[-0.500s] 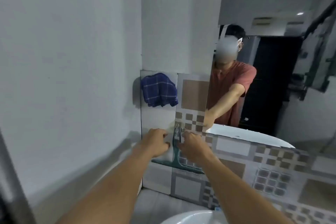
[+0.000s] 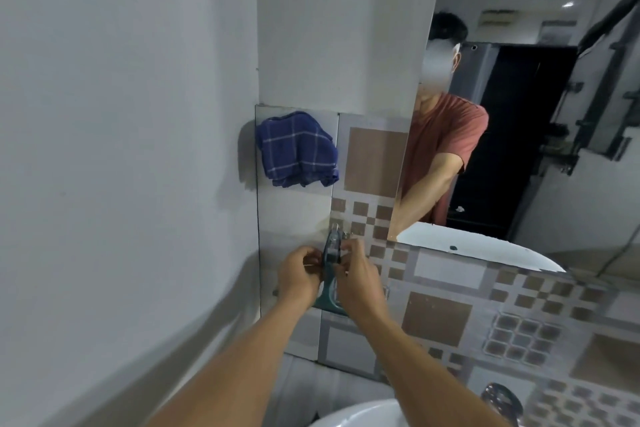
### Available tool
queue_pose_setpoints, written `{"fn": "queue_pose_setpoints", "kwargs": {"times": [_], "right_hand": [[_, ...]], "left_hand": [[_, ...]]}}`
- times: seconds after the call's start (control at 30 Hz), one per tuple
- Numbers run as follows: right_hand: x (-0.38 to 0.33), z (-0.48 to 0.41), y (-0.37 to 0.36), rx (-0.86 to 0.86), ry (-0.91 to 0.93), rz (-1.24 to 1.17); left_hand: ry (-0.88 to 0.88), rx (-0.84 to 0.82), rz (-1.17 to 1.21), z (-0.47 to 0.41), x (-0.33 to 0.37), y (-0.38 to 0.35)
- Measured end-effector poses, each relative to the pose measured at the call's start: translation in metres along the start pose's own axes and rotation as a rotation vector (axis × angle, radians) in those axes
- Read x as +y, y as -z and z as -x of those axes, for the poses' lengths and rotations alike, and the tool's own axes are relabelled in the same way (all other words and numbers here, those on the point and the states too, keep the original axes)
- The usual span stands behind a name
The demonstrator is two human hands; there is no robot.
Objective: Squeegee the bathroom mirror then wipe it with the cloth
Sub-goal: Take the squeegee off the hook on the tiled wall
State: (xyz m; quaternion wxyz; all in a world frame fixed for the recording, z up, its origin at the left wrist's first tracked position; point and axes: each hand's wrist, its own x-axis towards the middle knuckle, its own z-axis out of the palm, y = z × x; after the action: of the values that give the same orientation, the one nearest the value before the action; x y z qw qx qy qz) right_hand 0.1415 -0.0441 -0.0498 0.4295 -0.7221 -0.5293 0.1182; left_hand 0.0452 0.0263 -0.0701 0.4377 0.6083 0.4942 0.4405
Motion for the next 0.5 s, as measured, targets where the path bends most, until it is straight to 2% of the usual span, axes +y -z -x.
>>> {"fn": "queue_pose_setpoints", "kwargs": {"times": [0.17, 0.5], "right_hand": [[0.005, 0.0, -0.006, 0.02, 0.054, -0.035], [-0.016, 0.001, 0.024, -0.01, 0.143, -0.12]], "left_hand": [[-0.014, 0.004, 0.109, 0.006, 0.001, 0.004], [-0.2, -0.031, -0.024, 0.023, 0.029, 0.019]]}}
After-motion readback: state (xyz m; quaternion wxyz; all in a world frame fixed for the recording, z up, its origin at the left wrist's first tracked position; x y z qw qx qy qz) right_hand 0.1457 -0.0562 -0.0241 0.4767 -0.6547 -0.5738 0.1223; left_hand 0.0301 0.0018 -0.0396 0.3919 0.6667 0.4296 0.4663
